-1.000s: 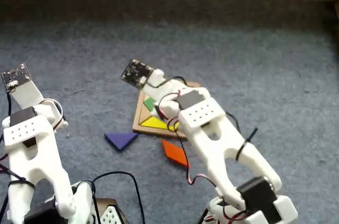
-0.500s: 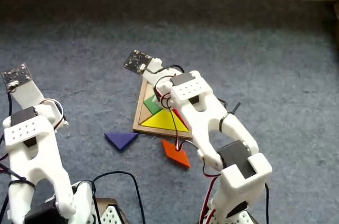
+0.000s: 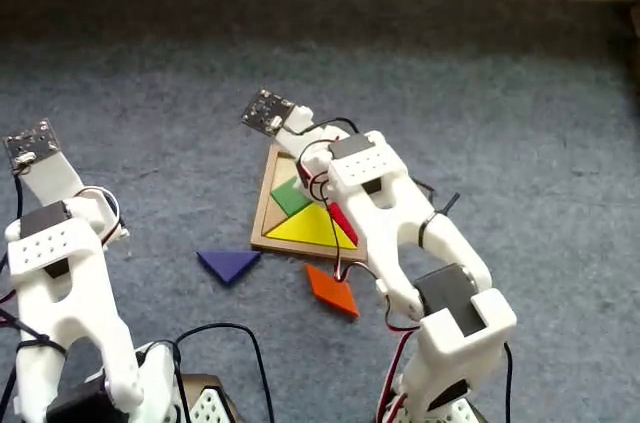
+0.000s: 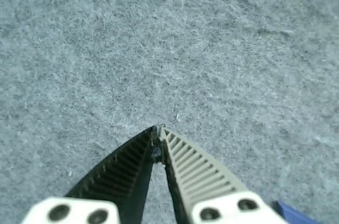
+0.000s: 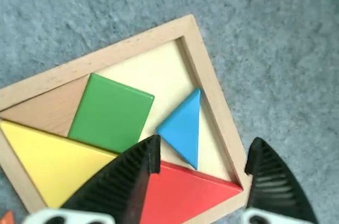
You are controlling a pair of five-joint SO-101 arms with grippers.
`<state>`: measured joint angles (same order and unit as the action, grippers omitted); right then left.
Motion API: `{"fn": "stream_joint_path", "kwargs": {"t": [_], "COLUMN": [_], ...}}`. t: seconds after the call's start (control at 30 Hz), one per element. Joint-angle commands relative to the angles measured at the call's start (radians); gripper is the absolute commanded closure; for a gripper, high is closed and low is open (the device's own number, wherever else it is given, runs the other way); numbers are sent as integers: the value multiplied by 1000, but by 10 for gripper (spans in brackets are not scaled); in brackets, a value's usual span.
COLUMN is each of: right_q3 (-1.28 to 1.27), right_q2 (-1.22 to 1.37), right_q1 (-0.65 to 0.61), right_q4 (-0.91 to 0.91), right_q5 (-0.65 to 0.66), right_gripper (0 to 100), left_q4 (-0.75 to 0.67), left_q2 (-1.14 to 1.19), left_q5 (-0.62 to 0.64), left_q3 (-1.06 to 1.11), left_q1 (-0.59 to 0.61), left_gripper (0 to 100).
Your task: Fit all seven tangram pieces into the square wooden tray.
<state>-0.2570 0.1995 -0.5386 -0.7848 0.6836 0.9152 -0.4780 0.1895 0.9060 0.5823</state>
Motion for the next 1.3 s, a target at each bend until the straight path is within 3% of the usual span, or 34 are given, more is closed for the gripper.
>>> {"fn": "stream_joint_path", "kwargs": {"t": [0.0,0.1,0.37,0.87,1.07,1.27], "right_q3": [62,62,61,31,16,22], "right_q2": [-15,-13,31,42,41,38], "right_q1": [31,42,62,31,-35,-30], "right_q4": [22,24,110,70,-64,-134], "right_q5": [8,6,-103,-98,74,77], "right_gripper": [875,994,987,987,987,987], "left_q4": [-17,-17,-17,-18,-18,-18], "left_q2": [-28,-28,-28,-25,-25,-25], "left_q5": [5,5,5,3,3,3], "left_q3": [-44,-44,-44,-44,-44,-45], "left_q1": [5,5,5,4,4,4], "left_gripper": [993,993,993,992,992,992]}}
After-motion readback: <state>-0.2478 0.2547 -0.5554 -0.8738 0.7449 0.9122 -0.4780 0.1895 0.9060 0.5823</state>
